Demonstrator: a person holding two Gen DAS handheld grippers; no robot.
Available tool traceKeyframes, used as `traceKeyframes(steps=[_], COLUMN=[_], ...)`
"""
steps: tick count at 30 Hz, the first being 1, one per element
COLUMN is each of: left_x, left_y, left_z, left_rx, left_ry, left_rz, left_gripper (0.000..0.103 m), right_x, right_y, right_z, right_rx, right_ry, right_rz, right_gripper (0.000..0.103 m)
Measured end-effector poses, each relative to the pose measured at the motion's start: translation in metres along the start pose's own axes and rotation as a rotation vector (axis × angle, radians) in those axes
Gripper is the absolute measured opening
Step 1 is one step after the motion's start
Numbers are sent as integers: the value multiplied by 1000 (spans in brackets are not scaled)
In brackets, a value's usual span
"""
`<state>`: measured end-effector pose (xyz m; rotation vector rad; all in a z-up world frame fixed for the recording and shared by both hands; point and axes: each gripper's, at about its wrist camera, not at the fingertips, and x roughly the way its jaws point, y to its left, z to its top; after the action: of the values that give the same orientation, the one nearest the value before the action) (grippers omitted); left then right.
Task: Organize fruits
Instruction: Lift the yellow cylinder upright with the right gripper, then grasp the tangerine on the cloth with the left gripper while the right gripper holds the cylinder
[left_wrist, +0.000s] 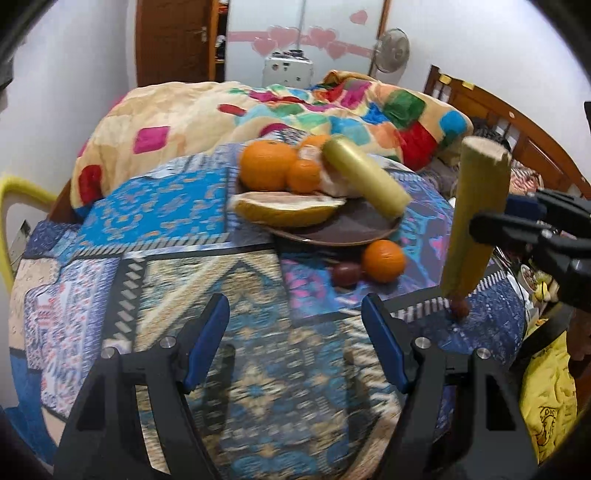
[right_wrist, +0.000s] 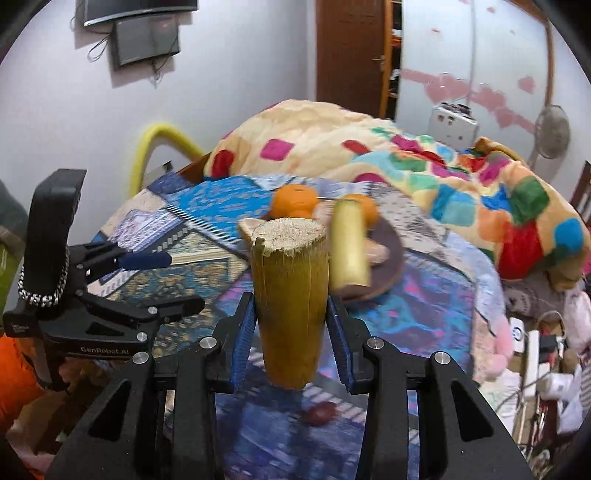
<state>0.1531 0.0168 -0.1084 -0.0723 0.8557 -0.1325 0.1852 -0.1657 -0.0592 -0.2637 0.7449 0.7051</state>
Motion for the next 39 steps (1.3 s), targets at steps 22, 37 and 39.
traceKeyframes(steps=[22,37,39], left_x=[51,30,25], left_y=[-73,-55,-51], left_z=[28,39,45], left_rx=[150,106,102], left_ry=[17,-36,-55], left_rz=[-14,-68,-59], left_gripper=[40,33,33], right_x=[20,15,13], right_y=[-71,-82,-83], right_z=[-30,-19,-15], right_rx=[111,160,157], right_ry=[-12,-55,-71], right_rz=[-21,-19,-27], right_gripper=[35,35,36])
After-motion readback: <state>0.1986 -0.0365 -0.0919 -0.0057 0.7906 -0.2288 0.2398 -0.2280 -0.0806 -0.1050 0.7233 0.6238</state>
